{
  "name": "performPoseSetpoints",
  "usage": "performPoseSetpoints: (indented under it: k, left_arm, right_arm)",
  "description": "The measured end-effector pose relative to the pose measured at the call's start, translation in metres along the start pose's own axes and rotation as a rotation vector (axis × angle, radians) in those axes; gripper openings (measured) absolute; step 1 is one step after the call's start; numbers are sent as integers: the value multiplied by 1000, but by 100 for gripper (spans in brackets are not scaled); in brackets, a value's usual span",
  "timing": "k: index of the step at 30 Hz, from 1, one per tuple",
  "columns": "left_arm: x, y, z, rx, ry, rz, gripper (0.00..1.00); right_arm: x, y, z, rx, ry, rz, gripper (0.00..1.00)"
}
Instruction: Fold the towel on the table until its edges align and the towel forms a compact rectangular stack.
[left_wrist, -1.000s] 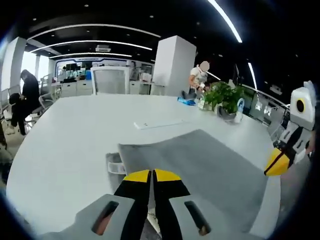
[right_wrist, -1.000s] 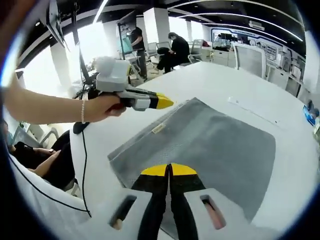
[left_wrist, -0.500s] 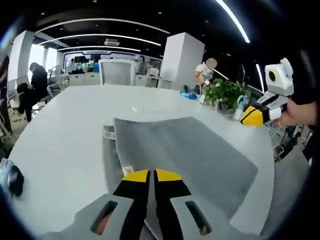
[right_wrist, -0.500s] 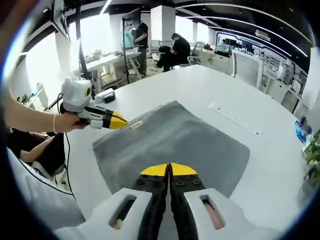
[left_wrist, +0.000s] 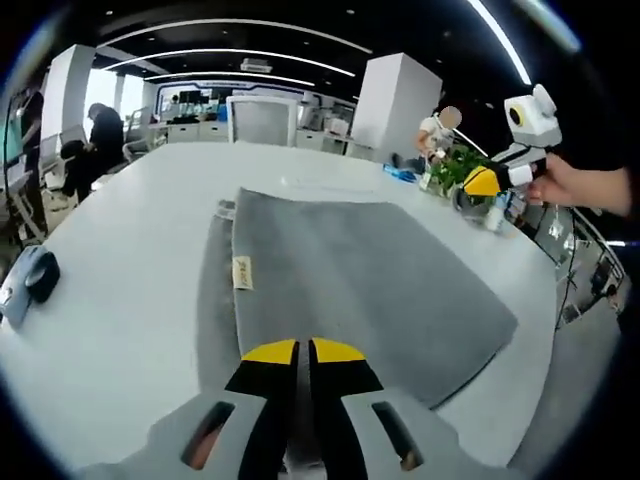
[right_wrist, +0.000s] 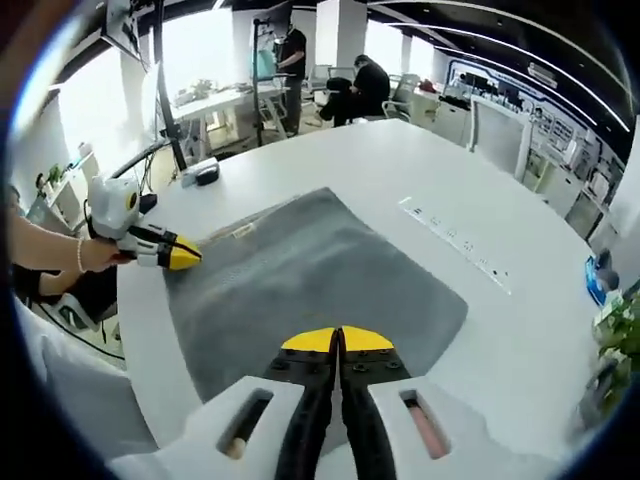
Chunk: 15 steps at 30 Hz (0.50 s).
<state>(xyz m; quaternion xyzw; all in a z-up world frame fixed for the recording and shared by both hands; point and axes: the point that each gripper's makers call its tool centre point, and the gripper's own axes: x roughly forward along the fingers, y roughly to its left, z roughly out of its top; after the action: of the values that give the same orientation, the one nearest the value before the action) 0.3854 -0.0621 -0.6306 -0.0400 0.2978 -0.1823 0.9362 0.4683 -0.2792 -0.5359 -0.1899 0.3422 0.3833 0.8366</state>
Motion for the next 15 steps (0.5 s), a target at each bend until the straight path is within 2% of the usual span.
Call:
performPoseSetpoints:
  k: [6, 9, 15]
  left_arm:
    - [-3, -3, -23, -4, 67, 56, 4]
    - [-6, -1, -25, 1, 53, 67, 4]
    - [-11, 0, -30, -52, 56, 81, 1]
  right_arm:
    - [7, -33, -4, 22, 9, -12, 0]
    - [12, -47, -5, 42, 7, -16, 0]
    - [34, -71, -27, 80, 73, -26, 0]
